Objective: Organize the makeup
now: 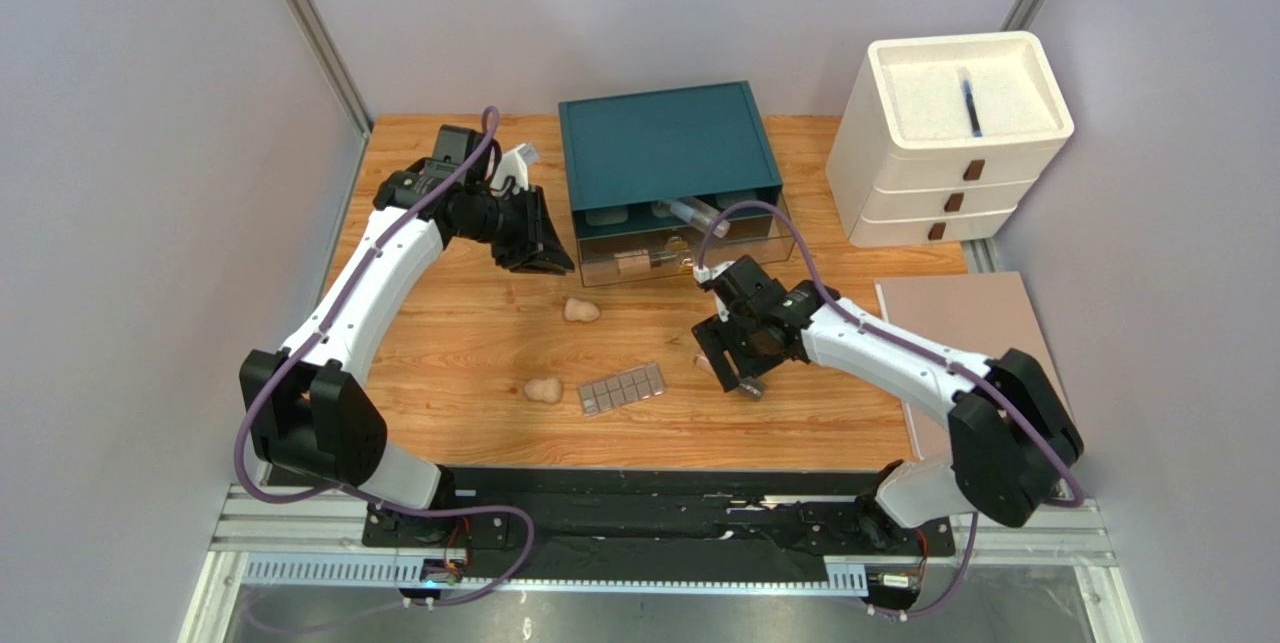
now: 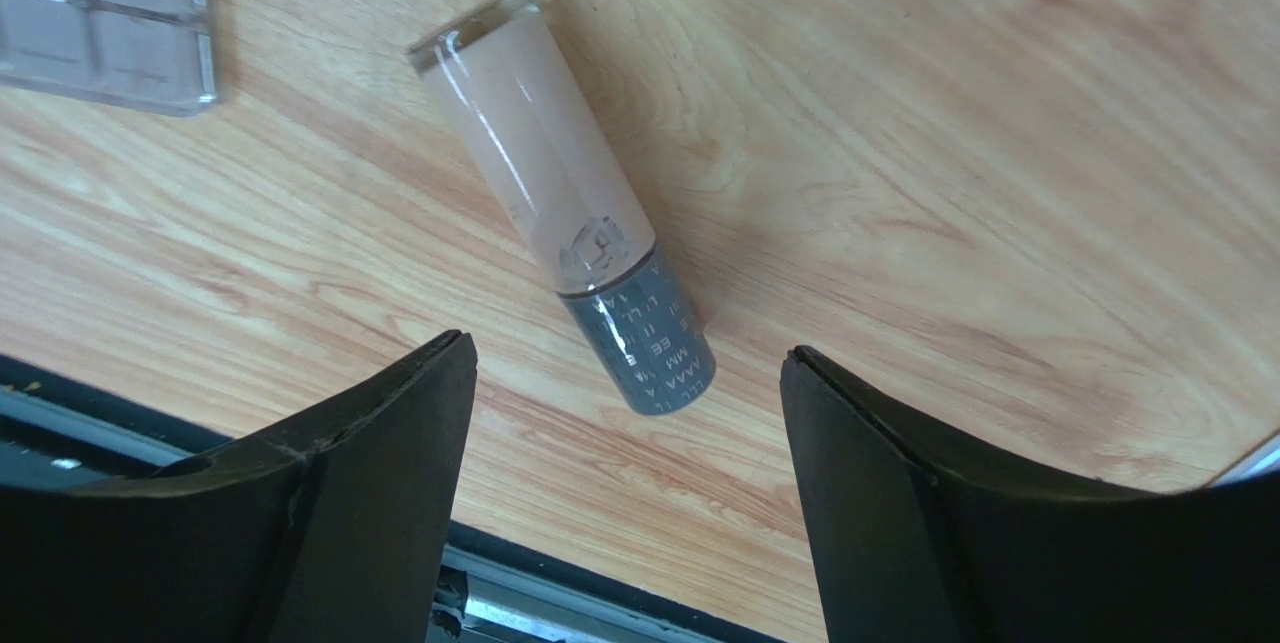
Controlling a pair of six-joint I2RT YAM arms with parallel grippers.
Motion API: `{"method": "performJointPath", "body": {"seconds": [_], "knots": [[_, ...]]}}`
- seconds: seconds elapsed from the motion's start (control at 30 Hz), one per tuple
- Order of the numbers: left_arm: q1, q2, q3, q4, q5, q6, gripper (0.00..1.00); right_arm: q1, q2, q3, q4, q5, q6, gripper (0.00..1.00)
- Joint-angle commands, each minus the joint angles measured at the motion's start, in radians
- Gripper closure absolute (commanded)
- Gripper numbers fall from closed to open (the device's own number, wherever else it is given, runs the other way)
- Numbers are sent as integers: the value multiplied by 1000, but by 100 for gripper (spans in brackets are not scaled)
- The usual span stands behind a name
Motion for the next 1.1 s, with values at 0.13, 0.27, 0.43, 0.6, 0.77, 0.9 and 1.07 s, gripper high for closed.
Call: {"method": "performJointPath", "body": {"seconds": [0.13, 0.27, 0.43, 0.6, 0.77, 0.9, 1.07], "knots": [[-3, -31, 8, 1, 17, 23, 72, 7, 193, -4, 159, -36, 67, 28], [-3, -33, 8, -5, 9, 28, 72, 16, 251, 16, 155, -67, 79, 37], [-3, -36, 6, -6, 6, 32, 72, 76, 233, 24, 133, -95, 99, 91], [-3, -31, 8, -6, 6, 32, 72, 128, 114, 61, 60, -12, 82, 100], [-3, -22, 11, -3, 9, 31, 72, 127, -9, 202, -16, 48, 23, 100], [-3, -19, 12, 1, 9, 28, 72, 127, -31, 350, -30, 169, -100, 100], [-3, -17, 12, 6, 11, 23, 72, 98, 75, 479, 41, 202, -376, 100]]}}
